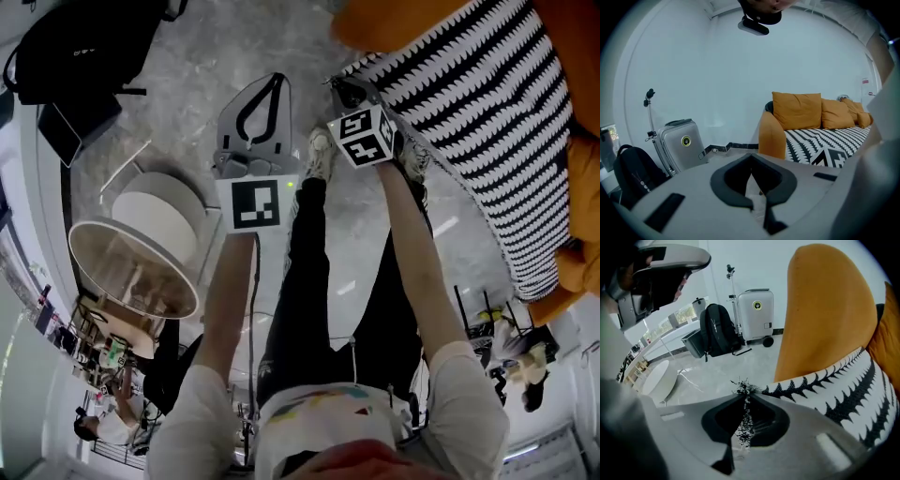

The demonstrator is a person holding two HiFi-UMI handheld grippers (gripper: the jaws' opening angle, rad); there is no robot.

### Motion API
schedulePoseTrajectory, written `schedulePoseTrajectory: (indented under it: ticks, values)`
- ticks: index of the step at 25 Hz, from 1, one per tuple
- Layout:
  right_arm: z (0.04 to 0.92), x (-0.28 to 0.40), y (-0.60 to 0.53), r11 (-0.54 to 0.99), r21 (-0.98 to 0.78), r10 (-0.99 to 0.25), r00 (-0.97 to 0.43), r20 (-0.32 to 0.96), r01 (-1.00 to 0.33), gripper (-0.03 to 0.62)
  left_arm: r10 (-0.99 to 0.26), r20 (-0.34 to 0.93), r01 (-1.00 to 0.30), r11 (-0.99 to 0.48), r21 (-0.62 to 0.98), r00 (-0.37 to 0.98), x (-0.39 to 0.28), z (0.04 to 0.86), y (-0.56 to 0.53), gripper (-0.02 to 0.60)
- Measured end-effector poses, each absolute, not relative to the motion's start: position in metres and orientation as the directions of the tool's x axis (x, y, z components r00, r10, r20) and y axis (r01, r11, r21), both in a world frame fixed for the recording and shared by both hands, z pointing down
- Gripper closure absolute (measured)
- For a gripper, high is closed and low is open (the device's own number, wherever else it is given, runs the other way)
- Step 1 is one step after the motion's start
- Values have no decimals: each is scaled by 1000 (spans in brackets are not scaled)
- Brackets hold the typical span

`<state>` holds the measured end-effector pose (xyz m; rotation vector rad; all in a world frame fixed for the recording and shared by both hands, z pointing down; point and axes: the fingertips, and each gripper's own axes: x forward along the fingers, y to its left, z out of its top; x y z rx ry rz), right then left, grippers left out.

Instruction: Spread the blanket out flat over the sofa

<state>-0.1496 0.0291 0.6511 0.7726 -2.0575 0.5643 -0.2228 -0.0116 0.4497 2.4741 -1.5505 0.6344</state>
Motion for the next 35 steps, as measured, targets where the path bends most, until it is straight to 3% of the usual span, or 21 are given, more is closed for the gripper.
schedulePoseTrajectory:
  ticks: [18,25,27,30,35]
  values:
    - [711,-142,15,694,-121,-250,-394,884,-710,579,-808,451,-880,-465,-93,379,-226,475,-7,566]
    - [695,-140,10,692,-175,-243,-455,857,-700,577,-820,439,-888,-450,-98,367,-217,460,-20,566]
    - [690,-142,15,683,-186,-249,-465,849,-706,545,-819,446,-887,-449,-104,362,-219,455,-21,566]
    - [685,-148,30,666,-208,-247,-474,845,-716,419,-823,442,-889,-445,-109,357,-223,448,-20,566]
    - [651,-142,33,661,-205,-292,-499,816,-722,387,-836,425,-898,-427,-107,347,-207,425,-30,566]
